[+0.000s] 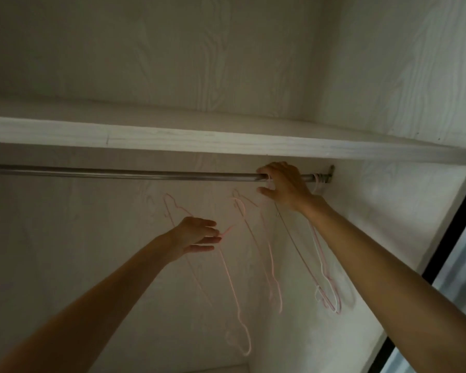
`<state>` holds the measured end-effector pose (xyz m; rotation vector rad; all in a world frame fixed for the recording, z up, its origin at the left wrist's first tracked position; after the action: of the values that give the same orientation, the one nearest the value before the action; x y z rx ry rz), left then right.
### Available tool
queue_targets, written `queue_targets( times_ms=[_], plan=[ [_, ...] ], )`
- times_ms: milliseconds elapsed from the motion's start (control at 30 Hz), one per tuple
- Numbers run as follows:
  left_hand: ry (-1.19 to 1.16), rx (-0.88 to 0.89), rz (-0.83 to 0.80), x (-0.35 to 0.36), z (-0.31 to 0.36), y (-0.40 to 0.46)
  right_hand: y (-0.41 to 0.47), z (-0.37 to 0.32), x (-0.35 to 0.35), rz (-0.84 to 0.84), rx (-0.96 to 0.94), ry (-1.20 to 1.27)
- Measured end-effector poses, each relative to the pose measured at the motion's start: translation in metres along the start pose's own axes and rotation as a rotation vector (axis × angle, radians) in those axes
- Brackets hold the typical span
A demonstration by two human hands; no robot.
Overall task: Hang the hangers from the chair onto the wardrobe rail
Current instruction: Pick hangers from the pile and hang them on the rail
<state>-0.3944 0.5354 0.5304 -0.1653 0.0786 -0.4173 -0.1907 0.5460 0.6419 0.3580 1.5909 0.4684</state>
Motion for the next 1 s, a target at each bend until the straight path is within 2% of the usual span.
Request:
queue_targets(
  times_ms=[400,567,667,767,833,867,933,1000],
  plan=[
    [0.004,-0.040,-0.104,0.026,0.001,0.008,-0.017,0.059,-0.012,0.100,-0.003,-0.383],
    [-0.033,-0.043,-0.106,0.037,0.002,0.013,-0.022,0.085,-0.016,0.053,0.101,-0.580],
    [-0.062,-0.061,-0.116,0.041,0.001,0.012,-0.022,0.087,-0.016,0.000,0.098,-0.601],
    [-0.106,-0.074,-0.114,0.043,0.001,0.009,-0.027,0.075,-0.020,0.002,0.127,-0.359],
    [-0.140,-0.075,-0.112,0.045,0.002,0.005,-0.041,0.061,-0.027,0.049,0.153,-0.090],
    [-0.158,-0.073,-0.109,0.046,0.002,0.003,-0.049,0.053,-0.028,0.012,0.182,0.081],
    [-0.191,-0.068,-0.101,0.049,0.001,-0.003,-0.073,0.029,-0.024,-0.198,0.256,0.435],
    [-0.246,-0.063,-0.091,0.052,0.002,-0.006,-0.101,-0.002,-0.017,-0.439,0.291,0.611]
  ],
)
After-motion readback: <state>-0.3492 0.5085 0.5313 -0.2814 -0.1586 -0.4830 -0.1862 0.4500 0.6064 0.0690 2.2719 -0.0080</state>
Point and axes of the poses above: each hand's wrist, its own y-axis towards the middle knuckle, its own x-axis out of the palm, z = x × y, the point moved 7 cm from there along y, towards the middle knuckle, and after that the axes turned 5 degrees about x, right-handed, at the moved point
